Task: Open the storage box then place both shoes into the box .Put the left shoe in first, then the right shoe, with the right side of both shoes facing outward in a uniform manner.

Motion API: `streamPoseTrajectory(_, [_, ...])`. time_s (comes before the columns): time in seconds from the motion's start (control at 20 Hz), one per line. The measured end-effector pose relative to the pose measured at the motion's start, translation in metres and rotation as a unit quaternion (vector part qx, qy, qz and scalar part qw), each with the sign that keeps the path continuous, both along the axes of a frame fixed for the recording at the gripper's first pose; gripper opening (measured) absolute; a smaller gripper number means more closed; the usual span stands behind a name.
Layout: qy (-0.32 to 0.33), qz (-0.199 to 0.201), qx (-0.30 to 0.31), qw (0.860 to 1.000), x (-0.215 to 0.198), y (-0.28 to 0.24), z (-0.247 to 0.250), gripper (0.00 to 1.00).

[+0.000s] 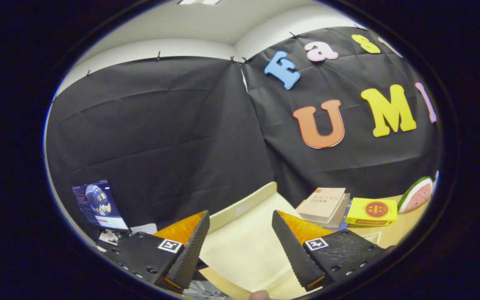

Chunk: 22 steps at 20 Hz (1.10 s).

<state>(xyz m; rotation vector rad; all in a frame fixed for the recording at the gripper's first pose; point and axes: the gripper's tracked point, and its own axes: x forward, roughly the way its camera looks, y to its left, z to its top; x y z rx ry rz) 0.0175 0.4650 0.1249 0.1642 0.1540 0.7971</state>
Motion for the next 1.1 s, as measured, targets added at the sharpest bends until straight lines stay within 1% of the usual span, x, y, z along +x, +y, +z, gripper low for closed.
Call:
streamPoseTrajectory(0.05, [-0.015,-0.012,-0.004,1.000,0.000,-0.006,0.001,0.92])
streamPoseTrajectory(0.15, [-0.042,-0.032,-0.018,0.998,-0.002,-0.021,-0.001,0.95])
streamPoseTrajectory(0.3, [-0.065,-0.051,-0.028,0.996,-0.005,-0.042,-0.007,0.95])
streamPoseTrajectory(0.5, [-0.069,-0.069,-0.031,0.995,-0.012,-0.092,-0.015,0.95])
streamPoseTrajectory(0.6, [-0.073,-0.088,-0.037,0.993,-0.012,-0.132,-0.019,0.95])
streamPoseTrajectory(0.75, [-0.080,-0.137,-0.054,0.986,-0.002,-0.206,-0.032,0.95])
streamPoseTrajectory(0.85, [-0.077,-0.176,-0.069,0.979,0.006,-0.261,-0.043,0.95])
streamPoseTrajectory(1.0, [-0.073,-0.232,-0.103,0.964,0.013,-0.347,-0.063,0.95])
streamPoseTrajectory(1.1, [-0.052,-0.245,-0.118,0.961,0.013,-0.384,-0.084,0.95])
